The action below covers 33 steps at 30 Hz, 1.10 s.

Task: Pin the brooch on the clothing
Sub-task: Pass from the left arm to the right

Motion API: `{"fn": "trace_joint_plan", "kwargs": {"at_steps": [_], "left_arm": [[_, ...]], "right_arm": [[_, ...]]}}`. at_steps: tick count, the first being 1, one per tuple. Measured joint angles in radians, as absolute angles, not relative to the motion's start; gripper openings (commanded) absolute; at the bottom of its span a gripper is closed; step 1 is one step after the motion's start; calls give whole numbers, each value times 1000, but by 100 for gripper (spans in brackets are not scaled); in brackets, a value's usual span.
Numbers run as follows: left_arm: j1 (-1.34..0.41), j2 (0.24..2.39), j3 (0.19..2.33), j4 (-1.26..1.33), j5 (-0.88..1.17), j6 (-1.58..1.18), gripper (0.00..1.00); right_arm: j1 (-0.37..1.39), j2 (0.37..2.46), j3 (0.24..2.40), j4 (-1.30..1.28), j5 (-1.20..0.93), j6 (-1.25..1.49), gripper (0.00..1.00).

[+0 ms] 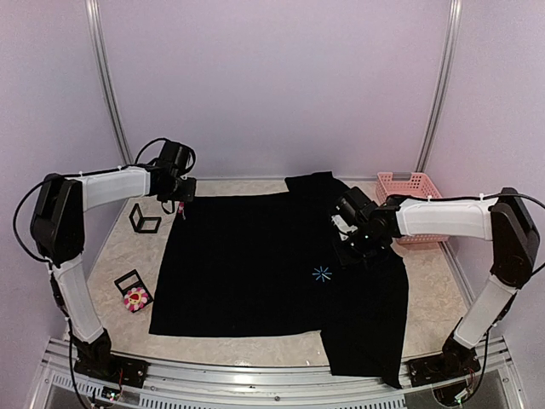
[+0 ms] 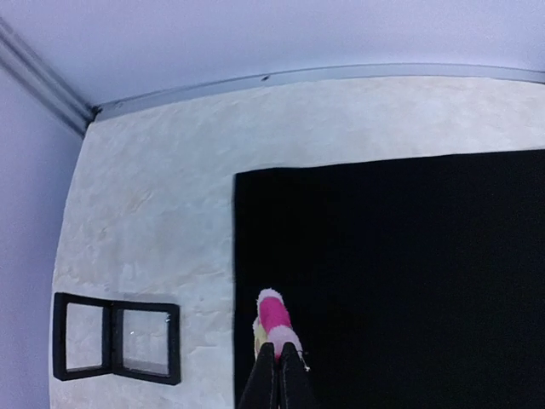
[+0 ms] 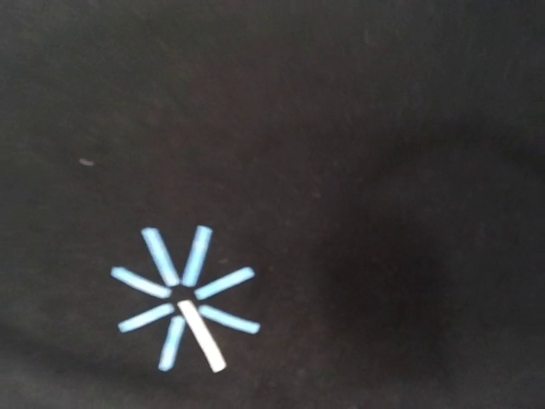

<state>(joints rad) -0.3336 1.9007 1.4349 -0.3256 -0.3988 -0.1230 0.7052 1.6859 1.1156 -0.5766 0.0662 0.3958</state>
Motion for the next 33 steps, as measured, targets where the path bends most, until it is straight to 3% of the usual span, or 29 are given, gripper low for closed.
{"fn": "trace_joint_plan", "kwargs": {"at_steps": [8, 15, 22, 33], "left_arm": [[-555, 1687, 1419, -270, -171, -7, 0], [-737, 1520, 1397, -243, 113, 83, 0], [-912, 1409, 1387, -231, 341, 167, 0], [-982, 1358, 1386, -216, 513, 218, 0]], "right_arm": [[706, 1448, 1112, -500, -48, 287, 39], [706, 1216, 1106, -333, -348, 165, 52], [754, 1170, 1093, -139, -599, 120, 61], [807, 1166, 1093, -72, -710, 69, 55]]}}
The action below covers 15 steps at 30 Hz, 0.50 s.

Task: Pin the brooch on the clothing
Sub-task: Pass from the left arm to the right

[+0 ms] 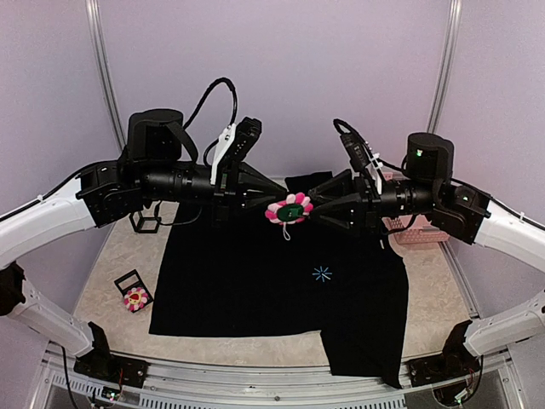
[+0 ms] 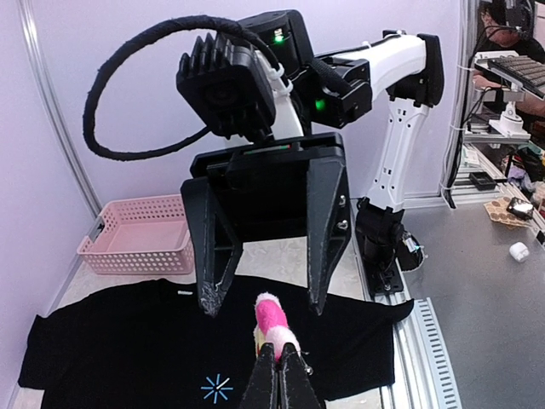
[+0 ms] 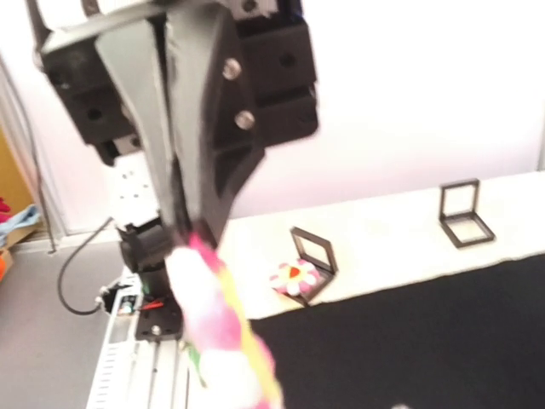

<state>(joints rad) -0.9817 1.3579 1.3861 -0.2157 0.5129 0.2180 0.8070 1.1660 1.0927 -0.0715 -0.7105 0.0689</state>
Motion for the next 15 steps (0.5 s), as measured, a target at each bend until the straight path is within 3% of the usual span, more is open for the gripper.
{"fn": "trace_joint_plan", "kwargs": {"at_steps": [6, 11, 13, 15], "left_arm": [[-995, 1356, 1386, -216, 548, 233, 0], [-1003, 1356, 1386, -215, 562, 236, 0], [-1006, 1356, 1386, -213, 566, 236, 0], [-1008, 1356, 1386, -210, 570, 236, 0]], "right_arm": [[809, 1153, 1091, -24, -762, 88, 48], [818, 1151, 1091, 9, -781, 101, 49], [829, 1155, 1091, 14, -784, 102, 44], [837, 1163, 1092, 13, -785, 99, 33]]}}
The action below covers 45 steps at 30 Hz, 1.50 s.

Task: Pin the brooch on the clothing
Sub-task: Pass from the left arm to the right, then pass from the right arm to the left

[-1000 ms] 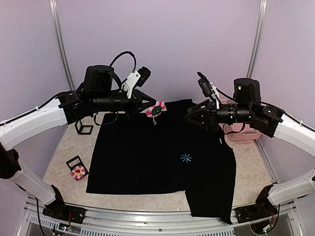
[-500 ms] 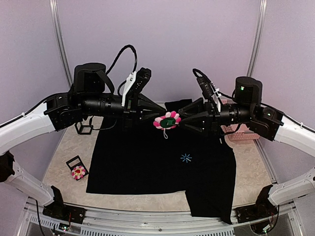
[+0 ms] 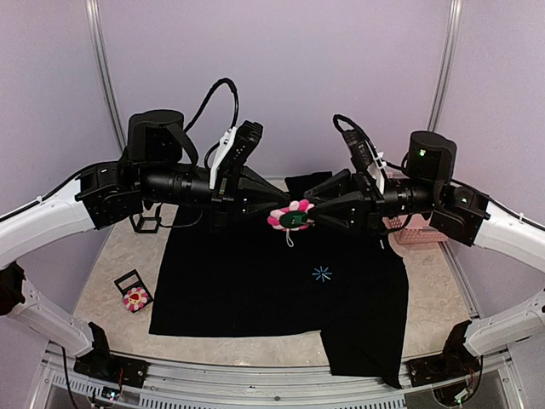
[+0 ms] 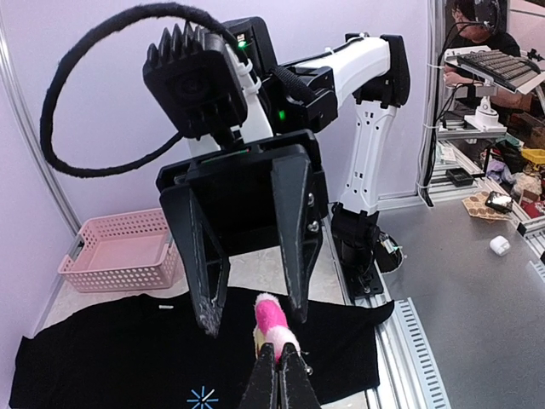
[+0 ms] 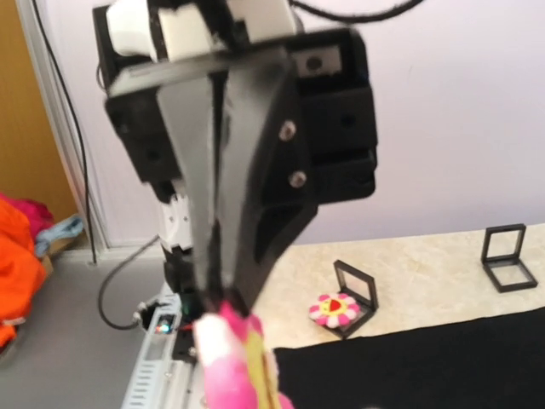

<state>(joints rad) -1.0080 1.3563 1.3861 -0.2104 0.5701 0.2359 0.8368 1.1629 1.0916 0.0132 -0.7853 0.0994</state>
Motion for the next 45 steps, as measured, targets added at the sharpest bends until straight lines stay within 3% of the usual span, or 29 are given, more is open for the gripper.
{"fn": "trace_joint_plan", "kwargs": {"at_steps": [9, 16, 17, 20, 25, 34, 36, 41, 45], "left_arm": [[-1011, 1358, 1386, -208, 577, 236, 0], [-1011, 1366, 1373, -172, 578, 227, 3], [-1011, 1366, 1371, -166, 575, 224, 9], [-1011, 1362, 1350, -129, 556, 213, 51], [-1005, 1336, 1287, -72, 485, 175, 79], [-940, 1261, 1109, 160, 441, 72, 80], [-938, 1276, 1081, 215, 448, 48, 77], [-892, 1374, 1078, 375, 527, -68, 57], [-852, 1451, 1080, 494, 595, -162, 59]], "right_arm": [[849, 1194, 1093, -6, -786, 94, 0], [849, 1194, 1093, -5, -794, 119, 0], [849, 1193, 1089, 6, -796, 129, 0], [849, 1180, 1065, 36, -796, 164, 0], [849, 1141, 1008, 99, -756, 253, 0], [849, 1097, 894, 341, -529, 489, 0], [849, 1097, 876, 390, -495, 522, 0], [850, 1104, 874, 474, -464, 545, 0], [850, 1132, 875, 509, -461, 536, 0]]}}
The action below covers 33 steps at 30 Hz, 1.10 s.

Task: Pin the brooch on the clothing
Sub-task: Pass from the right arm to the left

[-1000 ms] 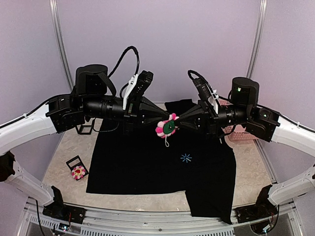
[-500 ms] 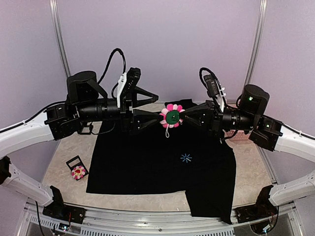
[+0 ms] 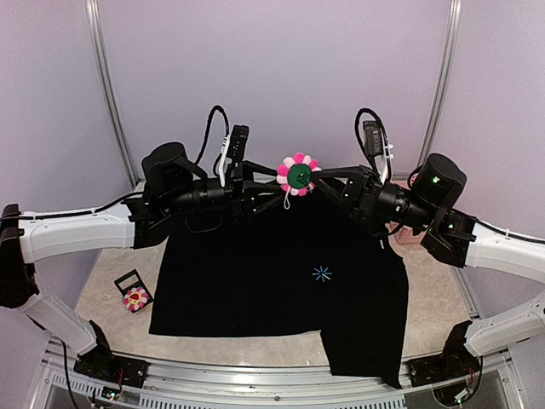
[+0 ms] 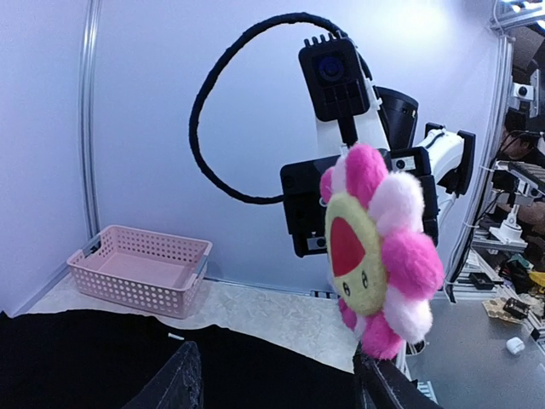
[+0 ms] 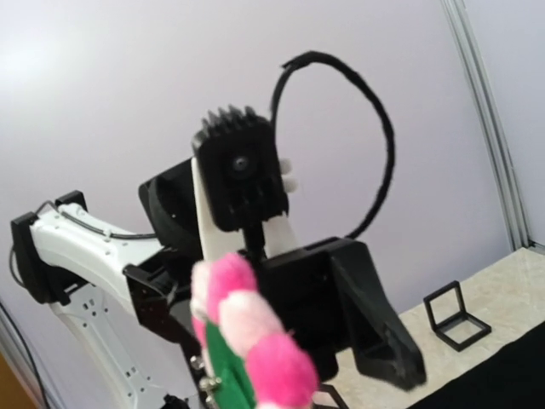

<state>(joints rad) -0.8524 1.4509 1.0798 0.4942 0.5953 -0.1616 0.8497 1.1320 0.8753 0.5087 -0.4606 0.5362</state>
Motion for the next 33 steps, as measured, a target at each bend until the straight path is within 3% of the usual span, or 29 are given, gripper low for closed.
{"fn": "trace_joint_plan", "kwargs": {"at_steps": [3, 12, 16, 23, 30, 33], "left_arm": [[-853, 1491, 1079, 572, 639, -211, 64], [-878, 1496, 1077, 683, 701, -233, 66], [-878, 1495, 1068, 686, 707, -232, 46], [-878, 1495, 1068, 687, 701, -236, 35], [-894, 1495, 1075, 679, 696, -231, 13], [-903, 1495, 1082, 658, 688, -217, 10]], "right_arm": [[850, 1157, 885, 516, -458, 522, 0], [850, 1174, 907, 530, -466, 499, 0], [850, 1174, 907, 530, -466, 494, 0], [850, 1179, 910, 523, -479, 490, 0], [850, 1183, 920, 521, -501, 487, 0], [850, 1184, 923, 526, -515, 487, 0]]}}
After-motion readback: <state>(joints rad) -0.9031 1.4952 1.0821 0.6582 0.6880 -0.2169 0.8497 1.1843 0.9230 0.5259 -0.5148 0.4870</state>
